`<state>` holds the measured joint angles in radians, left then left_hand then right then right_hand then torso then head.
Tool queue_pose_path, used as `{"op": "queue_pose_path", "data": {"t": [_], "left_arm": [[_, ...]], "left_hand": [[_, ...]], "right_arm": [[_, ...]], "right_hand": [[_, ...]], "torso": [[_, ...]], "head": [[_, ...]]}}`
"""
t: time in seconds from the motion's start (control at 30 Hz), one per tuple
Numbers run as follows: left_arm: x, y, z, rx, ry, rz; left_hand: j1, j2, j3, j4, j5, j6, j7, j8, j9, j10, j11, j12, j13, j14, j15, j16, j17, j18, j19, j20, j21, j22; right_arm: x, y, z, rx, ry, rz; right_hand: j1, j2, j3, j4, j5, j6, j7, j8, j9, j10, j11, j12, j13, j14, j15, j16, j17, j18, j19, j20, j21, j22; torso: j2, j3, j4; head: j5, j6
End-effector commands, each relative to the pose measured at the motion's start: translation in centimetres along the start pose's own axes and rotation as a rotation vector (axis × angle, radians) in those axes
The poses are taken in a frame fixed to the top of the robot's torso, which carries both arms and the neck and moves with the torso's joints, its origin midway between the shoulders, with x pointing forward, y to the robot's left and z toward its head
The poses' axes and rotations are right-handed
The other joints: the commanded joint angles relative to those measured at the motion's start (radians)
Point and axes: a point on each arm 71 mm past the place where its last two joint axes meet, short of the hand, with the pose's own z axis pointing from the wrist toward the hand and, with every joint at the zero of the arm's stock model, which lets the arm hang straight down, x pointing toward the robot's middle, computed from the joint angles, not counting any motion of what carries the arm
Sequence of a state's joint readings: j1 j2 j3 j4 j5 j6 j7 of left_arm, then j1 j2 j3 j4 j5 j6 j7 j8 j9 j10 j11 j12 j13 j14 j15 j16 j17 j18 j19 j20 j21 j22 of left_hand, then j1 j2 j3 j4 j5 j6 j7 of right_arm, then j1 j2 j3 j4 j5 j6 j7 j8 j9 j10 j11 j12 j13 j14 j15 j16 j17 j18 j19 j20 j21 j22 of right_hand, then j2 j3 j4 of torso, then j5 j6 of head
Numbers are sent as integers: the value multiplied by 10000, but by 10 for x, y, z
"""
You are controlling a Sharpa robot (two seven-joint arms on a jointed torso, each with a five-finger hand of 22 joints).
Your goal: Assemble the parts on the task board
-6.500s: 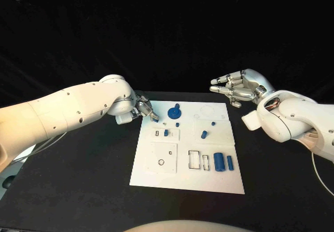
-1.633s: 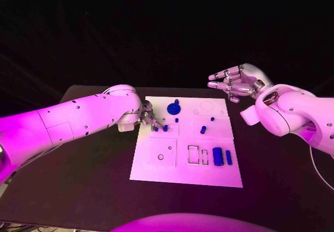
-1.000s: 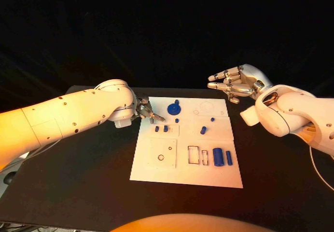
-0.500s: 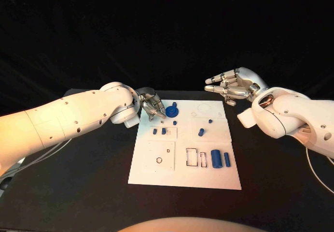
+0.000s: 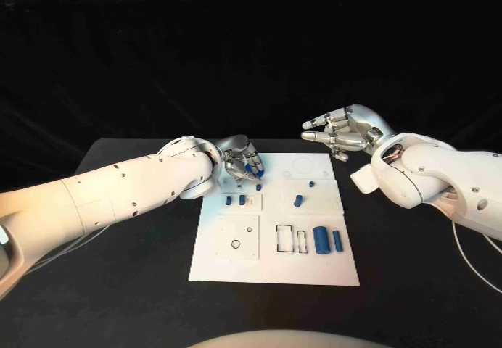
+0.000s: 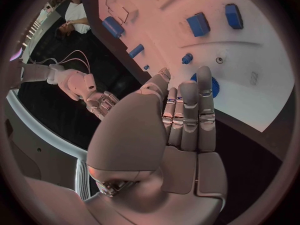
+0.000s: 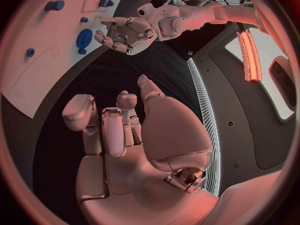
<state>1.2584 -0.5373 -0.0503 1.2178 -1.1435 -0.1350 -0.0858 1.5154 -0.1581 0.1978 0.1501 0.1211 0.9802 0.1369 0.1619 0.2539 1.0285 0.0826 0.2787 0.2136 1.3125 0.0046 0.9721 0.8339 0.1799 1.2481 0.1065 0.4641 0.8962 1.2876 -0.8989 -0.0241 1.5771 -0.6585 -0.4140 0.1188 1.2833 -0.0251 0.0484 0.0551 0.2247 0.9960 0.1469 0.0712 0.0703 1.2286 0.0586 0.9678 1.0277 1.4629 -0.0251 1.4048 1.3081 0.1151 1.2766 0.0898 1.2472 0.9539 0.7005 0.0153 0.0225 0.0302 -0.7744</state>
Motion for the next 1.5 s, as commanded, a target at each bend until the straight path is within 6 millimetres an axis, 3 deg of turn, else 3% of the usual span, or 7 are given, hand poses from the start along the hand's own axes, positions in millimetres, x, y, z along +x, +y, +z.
{"op": "queue_pose_path", "data": {"t": [0.03,0.1,0.2,0.4,0.67,1.5], "left_arm": [[5,-4,4,207,12,1446],[10,-4,7,45,144,1816],[16,-2,10,-206,273,2078],[21,2,12,-557,463,2422],[25,0,13,-528,732,2544],[30,-5,19,-474,861,2558]], "left_hand": [[-126,-4,-44,16,-60,166,-20,-88,-131,154,-6,-70,-188,557,-41,1096,1047,-41,433,-40,591,341],[-161,-2,-25,14,-60,288,-39,-183,-273,297,-36,-141,-386,1036,-70,2163,2110,-295,1093,-85,2288,1388],[-203,-7,-3,14,-56,430,-54,-292,-434,442,-60,-232,-604,1430,-93,3107,3083,-551,1651,-125,3985,2468],[-233,2,61,4,-56,667,-69,-364,-588,611,-79,-337,-829,1660,-127,3660,3620,-753,2020,-159,5324,3346],[-238,39,156,-5,-51,879,-129,-381,-674,864,-147,-376,-946,1760,-189,3773,3628,-870,2229,-211,6117,3863],[-110,138,572,-113,-47,1237,-231,-440,-805,1458,-289,-549,-1110,1852,-315,3852,3566,-967,2344,-323,6758,4323]], "right_arm": [[2,1,0,-69,180,-49],[3,1,0,-73,188,-45],[3,1,1,-81,202,-40],[4,1,1,-80,212,-36],[4,1,1,-85,223,-31],[6,2,1,-106,272,-23]], "right_hand": [[-70,66,-60,6,41,-71,-17,47,-2,-90,-14,-51,-8,506,65,-61,37,56,-69,-30,-29,-9],[-70,66,-60,6,41,-71,-17,47,-2,-90,-14,-51,-8,506,65,-61,37,56,-69,-30,-29,-9],[-70,66,-60,6,41,-71,-17,47,-2,-90,-14,-51,-8,506,65,-61,37,56,-69,-30,-29,-9],[-70,66,-60,6,41,-71,-17,47,-2,-90,-14,-51,-8,506,65,-61,37,56,-69,-30,-29,-9],[-70,66,-60,6,41,-71,-17,47,-2,-90,-14,-51,-8,506,65,-61,37,56,-69,-30,-29,-9],[-36,89,-63,-4,57,-74,-19,47,-2,-87,-17,-37,-3,507,63,-58,48,59,-73,-30,-41,-23]], "torso": [[2,-7,-3],[0,0,-3],[-2,-4,-14],[-3,4,-30],[0,10,-19],[-1,4,-24]], "head": [[-10,-4],[-7,-9],[-29,-10],[2,-40],[-30,-85],[-57,-102]]}}
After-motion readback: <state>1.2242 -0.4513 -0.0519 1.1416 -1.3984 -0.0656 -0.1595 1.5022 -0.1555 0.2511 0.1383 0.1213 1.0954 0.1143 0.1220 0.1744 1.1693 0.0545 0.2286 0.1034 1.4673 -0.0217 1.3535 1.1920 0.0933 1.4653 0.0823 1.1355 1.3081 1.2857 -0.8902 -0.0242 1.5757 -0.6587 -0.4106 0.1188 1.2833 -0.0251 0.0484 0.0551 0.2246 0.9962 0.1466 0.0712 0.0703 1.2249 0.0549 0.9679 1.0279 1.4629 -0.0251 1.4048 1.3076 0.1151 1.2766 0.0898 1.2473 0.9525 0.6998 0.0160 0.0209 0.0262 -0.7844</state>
